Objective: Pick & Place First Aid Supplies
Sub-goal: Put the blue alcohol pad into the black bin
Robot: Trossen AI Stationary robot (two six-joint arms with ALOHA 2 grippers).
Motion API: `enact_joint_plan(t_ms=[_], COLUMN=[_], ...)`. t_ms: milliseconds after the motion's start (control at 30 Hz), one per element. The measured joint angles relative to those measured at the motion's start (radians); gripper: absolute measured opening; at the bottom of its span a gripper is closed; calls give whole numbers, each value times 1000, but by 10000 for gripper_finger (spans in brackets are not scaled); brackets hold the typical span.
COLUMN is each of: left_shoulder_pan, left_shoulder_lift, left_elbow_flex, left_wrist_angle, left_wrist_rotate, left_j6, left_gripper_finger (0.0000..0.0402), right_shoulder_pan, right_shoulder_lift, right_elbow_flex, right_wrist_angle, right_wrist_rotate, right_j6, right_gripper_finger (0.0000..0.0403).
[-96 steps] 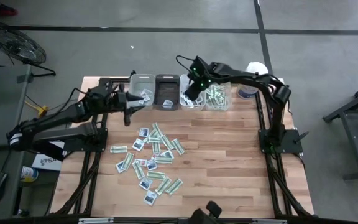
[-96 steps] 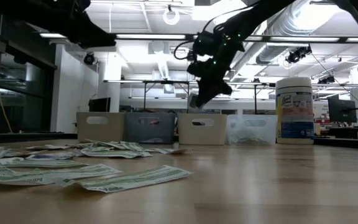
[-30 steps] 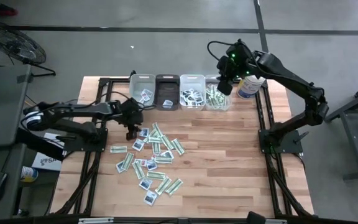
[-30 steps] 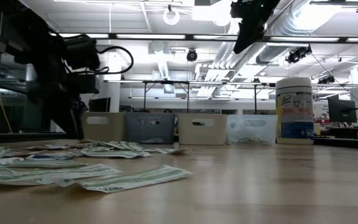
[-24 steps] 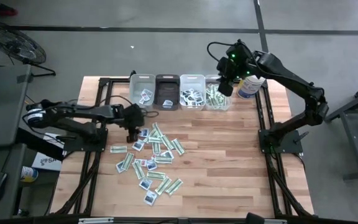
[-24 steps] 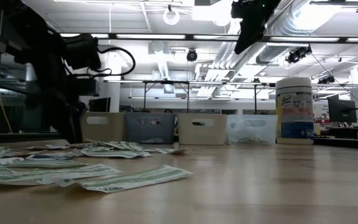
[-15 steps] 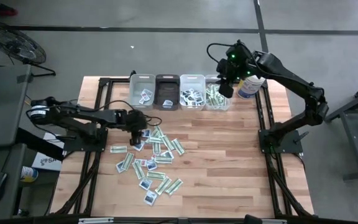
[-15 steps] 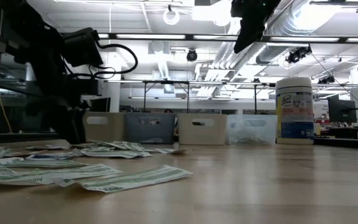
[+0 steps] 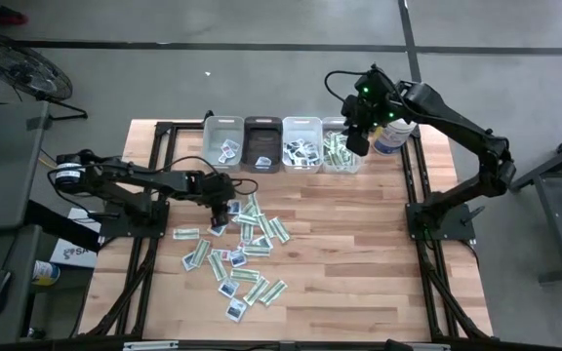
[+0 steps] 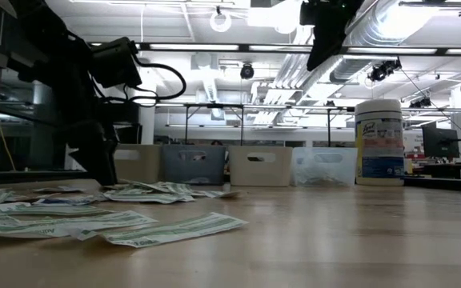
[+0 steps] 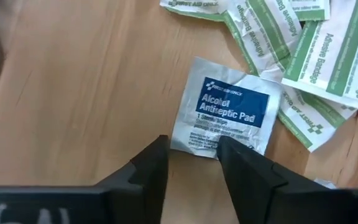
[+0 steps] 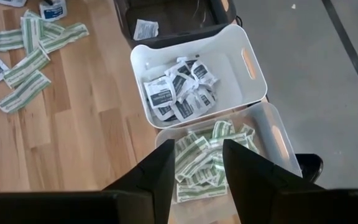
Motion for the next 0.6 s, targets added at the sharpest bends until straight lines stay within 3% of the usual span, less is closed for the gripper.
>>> enact_joint_plan(t_ms=[400, 600], left_shoulder_pan=[0, 1], left_shoulder_lift=[-1, -40], left_elbow_flex=[-2, 1], left_wrist_angle=[12, -11], left_wrist_rotate=[-25, 12], left_j6=[-102, -106], left_gripper_finger=[14, 2], right_shoulder_pan=[0, 1], right_shoulder_lift=[0, 0], right_elbow_flex=[0, 0], right_wrist_angle=[-1, 13], right_wrist_rotate=[-25, -126], right_j6=[0, 11], right_gripper_finger=[129, 129])
